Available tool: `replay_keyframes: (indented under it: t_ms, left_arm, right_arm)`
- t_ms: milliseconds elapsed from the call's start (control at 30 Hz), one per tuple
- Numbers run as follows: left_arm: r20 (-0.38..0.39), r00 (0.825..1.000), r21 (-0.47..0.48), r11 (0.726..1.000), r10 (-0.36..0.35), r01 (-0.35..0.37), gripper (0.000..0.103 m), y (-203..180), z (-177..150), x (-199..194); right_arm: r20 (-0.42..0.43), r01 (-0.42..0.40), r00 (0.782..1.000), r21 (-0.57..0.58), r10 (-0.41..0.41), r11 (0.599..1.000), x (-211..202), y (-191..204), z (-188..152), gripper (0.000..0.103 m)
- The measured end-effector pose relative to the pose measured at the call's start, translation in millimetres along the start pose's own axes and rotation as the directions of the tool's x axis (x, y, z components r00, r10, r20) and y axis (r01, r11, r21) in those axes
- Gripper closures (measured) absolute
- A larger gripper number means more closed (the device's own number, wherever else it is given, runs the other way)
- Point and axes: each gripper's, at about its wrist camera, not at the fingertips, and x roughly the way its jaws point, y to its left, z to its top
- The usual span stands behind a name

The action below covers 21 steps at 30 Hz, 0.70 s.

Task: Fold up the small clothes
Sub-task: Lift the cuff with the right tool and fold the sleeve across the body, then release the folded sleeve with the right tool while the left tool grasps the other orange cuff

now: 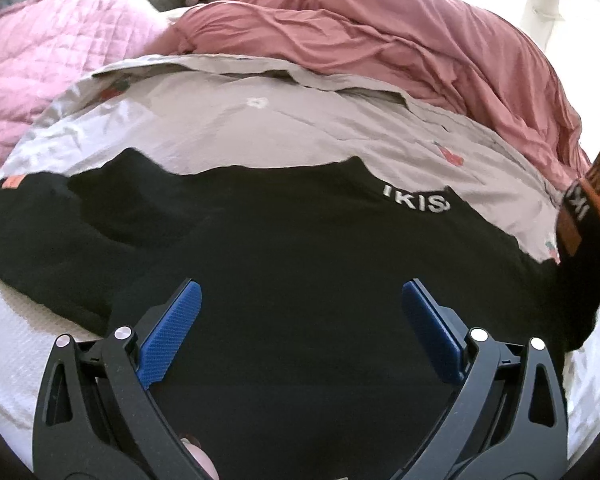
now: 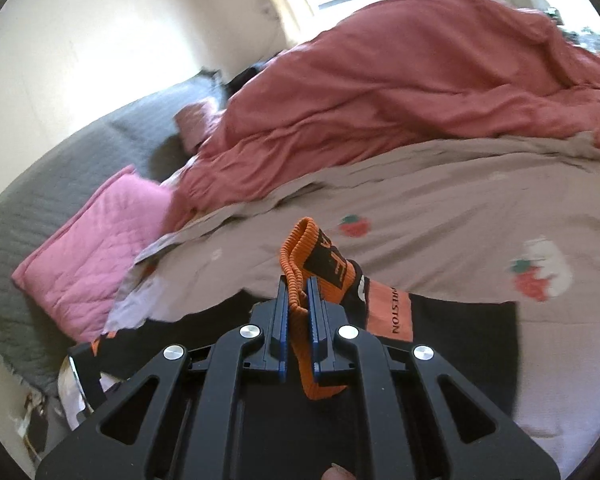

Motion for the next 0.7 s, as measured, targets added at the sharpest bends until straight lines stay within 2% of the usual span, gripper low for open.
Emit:
replay_keyframes:
  t_ms: [133,500,600,667,700]
  left_arm:
    - [0.018,1.000,-0.046,0.999,0.016,-0.015,0.009,19,5,-5]
    - [0.007,0.999,-0.144,0.988,-0.050,0.051,0.009,51,8,-8]
    - [0.001,0.997,-0.146,0.986,-0.077,0.076,0.009,52,7,-6]
    - [-0.005,0.994,-0.145,0.984,-0.105,0.103,0.010,51,7,-3]
    - [-0.007,0.994,-0.142,0.984,-0.112,0.109,0.011,50,6,-2]
  right_arm:
    - [-0.040,-0.041,0.998,-0.013,0.040,0.999,24,30,-8,0.096]
    - [-0.167,-0.169,0.973,-0.043,0.159,0.985,95,104,-32,0.095]
    - [-0.200,-0.200,0.962,-0.047,0.187,0.979,107,117,-38,0.090]
    - [-0.194,-0.206,0.962,-0.051,0.193,0.977,107,120,-38,0.078]
    - [-0.186,-0.203,0.964,-0.055,0.190,0.978,107,119,-38,0.077]
